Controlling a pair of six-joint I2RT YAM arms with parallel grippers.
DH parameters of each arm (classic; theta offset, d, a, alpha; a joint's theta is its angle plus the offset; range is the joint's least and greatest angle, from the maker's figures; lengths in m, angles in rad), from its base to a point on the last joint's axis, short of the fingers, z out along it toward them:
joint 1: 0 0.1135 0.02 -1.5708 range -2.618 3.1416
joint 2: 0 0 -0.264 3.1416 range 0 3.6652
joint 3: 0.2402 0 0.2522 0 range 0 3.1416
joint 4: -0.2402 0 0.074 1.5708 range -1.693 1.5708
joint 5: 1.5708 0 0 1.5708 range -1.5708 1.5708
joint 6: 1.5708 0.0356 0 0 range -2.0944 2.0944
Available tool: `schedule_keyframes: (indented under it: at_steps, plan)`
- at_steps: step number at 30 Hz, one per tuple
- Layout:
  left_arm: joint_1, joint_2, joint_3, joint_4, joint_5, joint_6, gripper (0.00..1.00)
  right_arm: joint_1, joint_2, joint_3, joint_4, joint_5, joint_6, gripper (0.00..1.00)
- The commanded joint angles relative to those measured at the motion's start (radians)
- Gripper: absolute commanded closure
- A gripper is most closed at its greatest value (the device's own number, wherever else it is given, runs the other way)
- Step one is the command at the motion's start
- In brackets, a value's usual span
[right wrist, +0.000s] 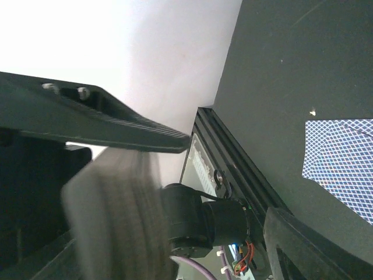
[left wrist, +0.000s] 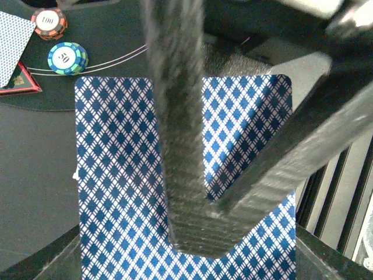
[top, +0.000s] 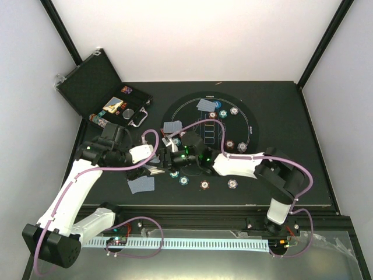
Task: Distribute texas hold em gaming equipment
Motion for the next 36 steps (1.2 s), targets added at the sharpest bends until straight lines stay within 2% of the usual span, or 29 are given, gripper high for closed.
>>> schedule_keyframes:
  at_steps: [1, 6, 14, 19, 28, 36]
  plan:
    - [0.003, -0.011, 0.005, 0.005, 0.025, 0.013, 0.98, 0.007, 0.048, 0.040, 0.083, -0.032, 0.033, 0.30]
    - [0.003, -0.015, 0.002, 0.003, 0.015, 0.015, 0.98, -0.011, 0.062, 0.013, 0.100, -0.033, 0.045, 0.39]
    - [0.003, -0.015, -0.003, 0.004, 0.021, 0.021, 0.98, -0.064, -0.021, -0.119, 0.064, 0.012, 0.008, 0.49]
    - [0.003, -0.005, -0.005, 0.009, 0.028, 0.016, 0.98, -0.067, -0.056, -0.127, 0.044, 0.028, -0.007, 0.72]
    - [0.003, -0.010, -0.007, 0.008, 0.014, 0.018, 0.98, -0.070, -0.138, -0.134, -0.026, 0.058, -0.037, 0.97]
    - [0.003, -0.008, -0.012, 0.011, 0.010, 0.018, 0.98, -0.099, -0.211, -0.216, 0.106, 0.030, 0.054, 0.99]
